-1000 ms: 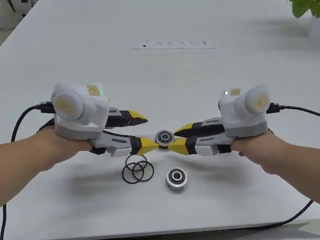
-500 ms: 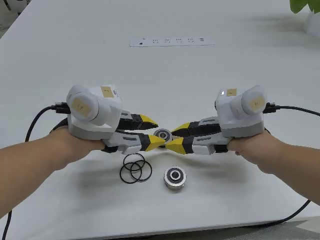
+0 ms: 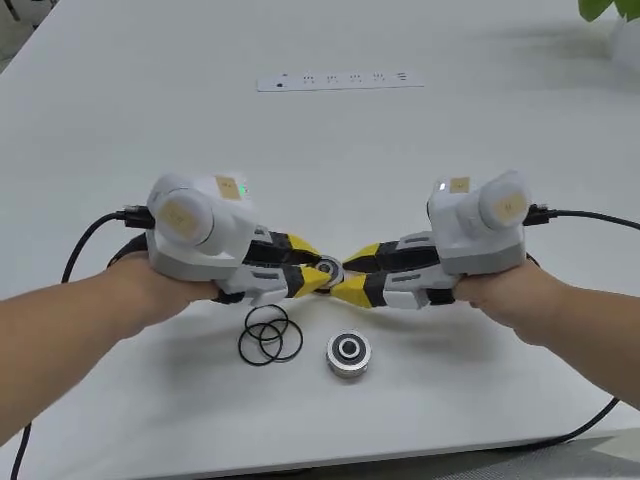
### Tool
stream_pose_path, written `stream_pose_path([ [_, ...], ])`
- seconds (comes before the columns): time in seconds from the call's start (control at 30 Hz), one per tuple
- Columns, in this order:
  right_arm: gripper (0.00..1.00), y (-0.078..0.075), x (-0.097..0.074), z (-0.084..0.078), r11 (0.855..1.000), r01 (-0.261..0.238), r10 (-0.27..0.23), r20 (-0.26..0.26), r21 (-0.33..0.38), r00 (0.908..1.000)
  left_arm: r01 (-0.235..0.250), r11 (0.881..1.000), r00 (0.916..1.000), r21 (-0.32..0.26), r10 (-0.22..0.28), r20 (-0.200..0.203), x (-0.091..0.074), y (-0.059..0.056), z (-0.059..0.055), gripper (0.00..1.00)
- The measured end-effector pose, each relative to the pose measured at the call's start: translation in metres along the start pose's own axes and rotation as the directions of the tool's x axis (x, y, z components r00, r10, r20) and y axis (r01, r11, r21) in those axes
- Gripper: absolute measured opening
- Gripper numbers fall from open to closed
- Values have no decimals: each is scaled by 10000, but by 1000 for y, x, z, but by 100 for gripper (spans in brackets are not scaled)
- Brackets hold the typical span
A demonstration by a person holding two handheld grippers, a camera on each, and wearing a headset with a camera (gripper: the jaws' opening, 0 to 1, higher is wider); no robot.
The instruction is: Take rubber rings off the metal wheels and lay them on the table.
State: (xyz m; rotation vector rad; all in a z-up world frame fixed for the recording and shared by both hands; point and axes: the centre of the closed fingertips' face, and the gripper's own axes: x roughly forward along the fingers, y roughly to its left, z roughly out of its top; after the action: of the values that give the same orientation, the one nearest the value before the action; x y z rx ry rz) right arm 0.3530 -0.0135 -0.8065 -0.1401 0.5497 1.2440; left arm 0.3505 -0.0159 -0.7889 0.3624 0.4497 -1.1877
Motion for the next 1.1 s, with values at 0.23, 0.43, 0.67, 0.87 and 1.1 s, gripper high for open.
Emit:
stream_pose_path([
  [0.23, 16, 4, -1, 0, 9998, -90, 88, -112, -168, 9999, -92, 9999, 9999, -82, 91, -65, 1, 3, 0, 13],
  [0.43, 6, 2, -5, -3, 9999, -127, 128, -106, 96, 9999, -125, 9996, 9999, -250, 124, -34, 1, 4, -1, 13],
  [0.67, 0, -2, -6, -3, 9875, 56, -72, 98, 1578, 9999, -296, 9995, 9995, -132, 295, -76, 2, 5, -2, 12],
  [0.87, 0, -7, -13, 8, 9524, -22, -344, 1146, 3048, 9928, -399, 9992, 9990, -95, 397, -180, 2, 4, -1, 12],
  [1.1, 0, -5, -14, 14, 9401, -42, -406, 1239, 3409, 9915, -594, 9982, 9978, -106, 591, -302, 3, 3, -1, 12],
])
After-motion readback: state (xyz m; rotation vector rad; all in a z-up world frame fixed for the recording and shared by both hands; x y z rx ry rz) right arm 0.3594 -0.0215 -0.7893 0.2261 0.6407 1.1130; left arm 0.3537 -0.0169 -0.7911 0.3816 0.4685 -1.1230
